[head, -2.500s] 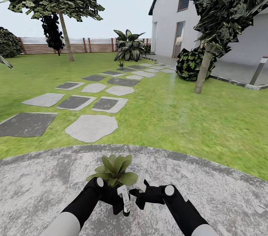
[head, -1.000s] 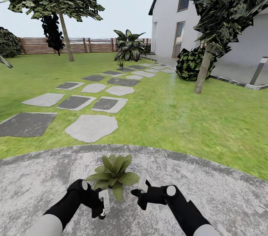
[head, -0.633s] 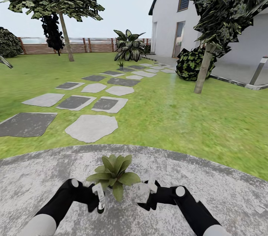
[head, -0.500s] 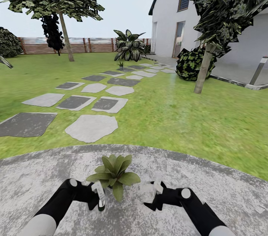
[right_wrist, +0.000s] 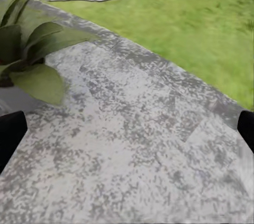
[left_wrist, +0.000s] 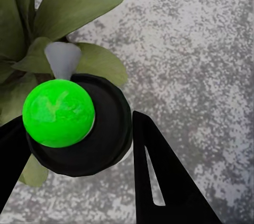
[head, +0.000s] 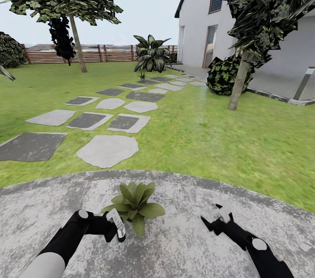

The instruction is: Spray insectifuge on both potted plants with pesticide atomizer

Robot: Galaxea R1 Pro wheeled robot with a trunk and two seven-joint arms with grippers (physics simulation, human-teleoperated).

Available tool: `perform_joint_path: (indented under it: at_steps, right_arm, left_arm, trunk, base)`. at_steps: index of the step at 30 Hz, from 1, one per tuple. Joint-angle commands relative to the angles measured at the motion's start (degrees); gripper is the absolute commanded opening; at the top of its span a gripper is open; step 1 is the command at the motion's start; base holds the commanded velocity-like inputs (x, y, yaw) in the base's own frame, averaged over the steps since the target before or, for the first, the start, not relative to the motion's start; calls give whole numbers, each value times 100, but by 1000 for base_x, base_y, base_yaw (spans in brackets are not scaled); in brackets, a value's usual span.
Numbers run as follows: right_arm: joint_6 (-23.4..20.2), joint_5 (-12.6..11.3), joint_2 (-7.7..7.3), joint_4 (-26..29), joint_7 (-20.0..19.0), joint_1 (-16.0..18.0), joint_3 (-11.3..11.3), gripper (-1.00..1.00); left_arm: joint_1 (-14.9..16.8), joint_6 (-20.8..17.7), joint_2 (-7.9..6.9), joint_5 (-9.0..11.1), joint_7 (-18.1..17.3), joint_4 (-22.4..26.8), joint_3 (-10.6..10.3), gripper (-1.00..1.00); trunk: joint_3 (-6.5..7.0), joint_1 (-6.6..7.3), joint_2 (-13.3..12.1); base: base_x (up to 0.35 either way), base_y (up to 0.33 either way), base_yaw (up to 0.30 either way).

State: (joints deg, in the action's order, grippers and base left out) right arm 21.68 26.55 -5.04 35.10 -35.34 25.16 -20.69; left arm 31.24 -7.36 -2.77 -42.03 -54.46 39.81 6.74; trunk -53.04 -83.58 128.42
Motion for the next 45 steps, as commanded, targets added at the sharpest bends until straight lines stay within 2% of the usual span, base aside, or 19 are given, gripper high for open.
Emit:
perform_joint_path:
  at_steps: [1, 2, 3, 4, 5, 7, 9, 12, 16, 17, 18, 20, 24, 28, 30, 32, 36, 39, 45]
  right_arm:
    - [115, 61, 2, -1, 141, -70, -353, 100]
    - [155, 61, 0, -2, 226, -134, -579, 100]
    - [163, 61, -1, -3, 244, -159, -640, 100]
    - [202, 58, 0, -3, 293, -347, -913, 100]
    - [250, 56, 1, -3, 302, -446, -1023, 100]
    - [566, 55, 21, -8, 312, -638, -1310, 100]
    - [898, 53, 36, -38, 315, -753, -1490, 100]
    - [1113, 52, 27, -67, 320, -842, -1600, 100]
    - [1197, 52, 35, -175, 323, -903, -1842, 100]
    - [1212, 52, 41, -366, 324, -931, -2013, 100]
    - [1218, 52, 42, -436, 325, -937, -2069, 100]
    - [1232, 52, 45, -646, 326, -951, -2228, 100]
    - [1233, 52, 53, -792, 324, -959, -2319, 100]
    - [1233, 52, 59, -831, 326, -960, -2344, 100]
    - [1235, 52, 57, -833, 326, -960, -2353, 100]
    - [1234, 52, 49, -830, 326, -961, -2446, 100]
    - [1228, 58, 28, -830, 322, -961, -2604, 100]
    - [1225, 60, 22, -834, 318, -961, -2627, 100]
    - [1225, 61, 31, -838, 323, -961, -2633, 100]
  left_arm:
    - [4, -66, 1, -8, -43, 9, 24, -100]
    - [3, -72, -1, -8, -42, 9, 31, -100]
    - [2, -78, -2, -7, -41, 9, 43, -100]
    - [4, -88, -4, -7, -41, 9, 62, -100]
    - [4, -92, -4, -7, -40, 9, 66, -100]
    - [5, -96, -3, -7, -39, 9, 71, -100]
    - [5, -102, -2, -7, -38, 9, 72, -100]
    - [5, -106, -10, -7, -38, 6, 95, -100]
    - [2, -132, -8, -7, -42, 2, 367, -100]
    - [3, -264, -5, -16, -40, 1, 548, -100]
    - [4, -343, -7, -21, -38, 1, 603, -100]
    - [31, -801, -27, -37, -24, 3, 748, -100]
    - [78, -1636, -33, -57, -7, 5, 795, -100]
    - [92, -2118, 40, -166, 6, 16, 787, -100]
    - [151, -2534, 71, -391, 17, 17, 786, -100]
    - [275, -3023, 93, -715, 18, 18, 785, -100]
    - [377, -3282, 194, -981, 16, 18, 743, -100]
    - [447, -3531, 236, -1147, 16, 18, 670, -100]
    - [573, -3692, 255, -1226, 15, 11, 641, -100]
  trunk:
    - [-5, 1, 2]
    - [-5, 1, 2]
    - [-5, 1, 2]
    - [-5, 1, 2]
    - [-5, 1, 2]
    - [-5, 1, 2]
    - [-5, 1, 2]
    - [-5, 1, 2]
    - [-5, 1, 2]
    - [-5, 1, 2]
    - [-5, 1, 2]
    - [-5, 1, 2]
    - [-5, 1, 2]
    - [-5, 1, 2]
    - [-5, 1, 2]
    - [-5, 1, 2]
    - [-5, 1, 2]
    - [-5, 1, 2]
    - [-5, 1, 2]
  base:
    - [0, 0, 0]
    - [0, 0, 0]
    - [0, 0, 0]
    - [0, 0, 0]
    - [0, 0, 0]
    - [0, 0, 0]
    - [0, 0, 0]
    - [0, 0, 0]
    - [0, 0, 0]
    - [0, 0, 0]
    - [0, 0, 0]
    - [0, 0, 0]
    - [0, 0, 0]
    - [0, 0, 0]
    - [0, 0, 0]
    - [0, 0, 0]
    - [0, 0, 0]
    - [0, 0, 0]
    - [0, 0, 0]
